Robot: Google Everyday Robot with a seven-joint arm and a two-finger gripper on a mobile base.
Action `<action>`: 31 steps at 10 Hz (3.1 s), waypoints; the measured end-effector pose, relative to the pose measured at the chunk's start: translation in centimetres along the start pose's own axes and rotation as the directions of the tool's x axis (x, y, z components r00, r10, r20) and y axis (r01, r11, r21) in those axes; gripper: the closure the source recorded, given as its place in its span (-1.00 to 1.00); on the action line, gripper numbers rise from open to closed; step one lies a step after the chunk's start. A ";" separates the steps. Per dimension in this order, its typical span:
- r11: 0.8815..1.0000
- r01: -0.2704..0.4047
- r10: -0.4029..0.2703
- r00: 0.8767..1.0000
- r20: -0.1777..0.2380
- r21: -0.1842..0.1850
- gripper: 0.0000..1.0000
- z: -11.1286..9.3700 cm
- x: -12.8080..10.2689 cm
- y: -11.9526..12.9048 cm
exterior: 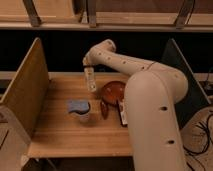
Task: Stand the bottle upright
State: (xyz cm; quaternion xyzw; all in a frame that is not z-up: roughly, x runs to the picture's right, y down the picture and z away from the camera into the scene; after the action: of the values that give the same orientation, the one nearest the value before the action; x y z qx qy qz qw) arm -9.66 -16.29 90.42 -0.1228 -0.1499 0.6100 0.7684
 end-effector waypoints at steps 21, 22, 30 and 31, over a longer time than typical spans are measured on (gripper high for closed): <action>0.934 0.200 -0.061 0.906 0.419 -0.297 1.00 0.4 3.3 7.6; 0.925 0.208 -0.058 0.905 0.422 -0.318 1.00 0.6 3.8 8.4; 0.846 0.361 -0.188 0.891 0.414 -0.392 1.00 1.5 3.5 6.9; 0.841 0.377 -0.207 0.887 0.412 -0.389 1.00 1.6 3.2 6.3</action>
State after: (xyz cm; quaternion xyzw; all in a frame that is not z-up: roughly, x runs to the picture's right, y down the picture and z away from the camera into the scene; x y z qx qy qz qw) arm -15.33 -11.76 89.85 -0.1639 -0.4424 0.4427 0.7625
